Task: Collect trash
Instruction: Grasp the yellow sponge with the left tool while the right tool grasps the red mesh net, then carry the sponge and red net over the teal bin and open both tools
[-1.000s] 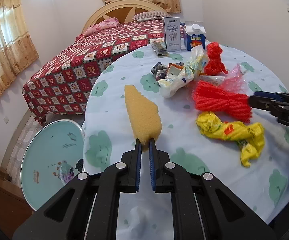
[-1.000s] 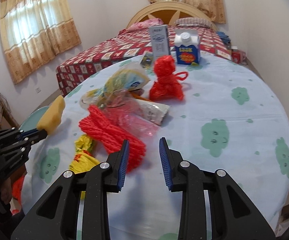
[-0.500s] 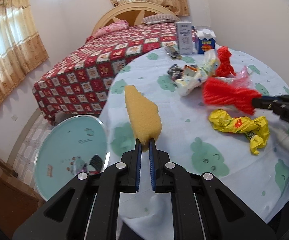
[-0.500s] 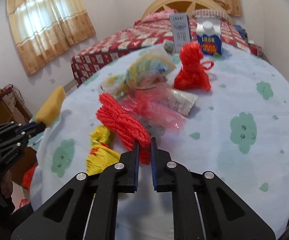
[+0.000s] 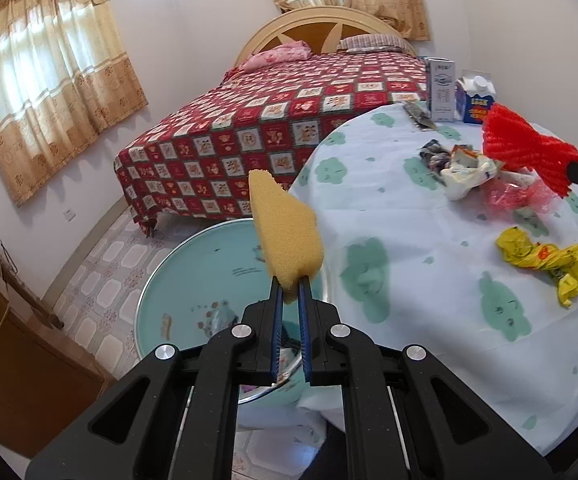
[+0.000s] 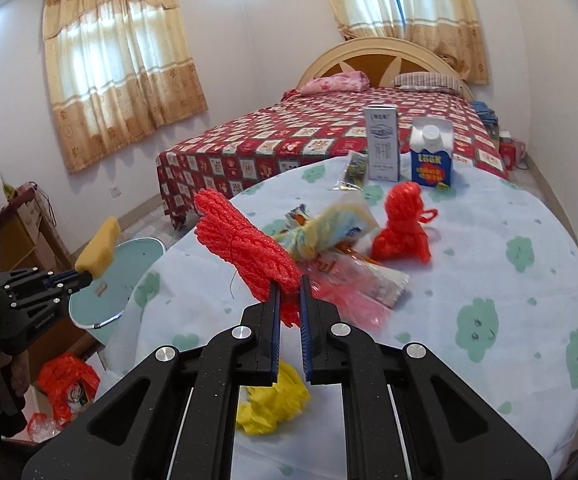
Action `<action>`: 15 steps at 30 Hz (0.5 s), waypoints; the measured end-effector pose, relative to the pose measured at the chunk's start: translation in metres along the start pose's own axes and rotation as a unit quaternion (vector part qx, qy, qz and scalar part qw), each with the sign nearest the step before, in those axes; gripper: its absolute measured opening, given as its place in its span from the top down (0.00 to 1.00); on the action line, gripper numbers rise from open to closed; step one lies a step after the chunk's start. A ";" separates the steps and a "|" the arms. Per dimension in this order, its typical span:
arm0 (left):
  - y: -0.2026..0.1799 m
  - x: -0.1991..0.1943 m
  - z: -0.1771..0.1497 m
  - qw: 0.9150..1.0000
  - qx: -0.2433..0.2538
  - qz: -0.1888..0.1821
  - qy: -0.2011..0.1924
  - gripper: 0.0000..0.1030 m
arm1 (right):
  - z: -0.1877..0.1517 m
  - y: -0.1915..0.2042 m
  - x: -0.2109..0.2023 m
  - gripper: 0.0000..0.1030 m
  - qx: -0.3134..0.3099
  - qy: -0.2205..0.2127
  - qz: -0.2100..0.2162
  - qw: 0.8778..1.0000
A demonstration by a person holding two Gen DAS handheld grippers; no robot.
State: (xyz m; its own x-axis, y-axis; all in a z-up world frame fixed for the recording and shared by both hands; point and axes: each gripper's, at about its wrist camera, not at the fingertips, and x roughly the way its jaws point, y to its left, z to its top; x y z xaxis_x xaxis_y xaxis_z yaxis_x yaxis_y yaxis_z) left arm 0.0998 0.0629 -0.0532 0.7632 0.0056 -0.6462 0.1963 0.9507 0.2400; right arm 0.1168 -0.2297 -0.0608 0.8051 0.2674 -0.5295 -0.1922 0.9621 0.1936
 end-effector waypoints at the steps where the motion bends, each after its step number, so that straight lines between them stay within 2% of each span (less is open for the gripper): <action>1: 0.003 0.001 -0.002 1.000 0.001 0.002 0.002 0.92 | 0.004 0.004 0.006 0.91 -0.003 0.002 0.002 1.000; 15: 0.038 0.011 -0.016 0.999 -0.021 0.030 0.024 0.92 | 0.035 0.056 0.048 0.91 -0.054 0.015 0.019 0.998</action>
State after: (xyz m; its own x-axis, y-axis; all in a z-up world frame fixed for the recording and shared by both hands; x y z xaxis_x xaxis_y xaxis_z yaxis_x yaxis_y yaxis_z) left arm 0.1062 0.1044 -0.0629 0.7419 0.0765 -0.6661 0.1248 0.9604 0.2493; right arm 0.1642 -0.1655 -0.0462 0.7794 0.3040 -0.5479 -0.2835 0.9509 0.1242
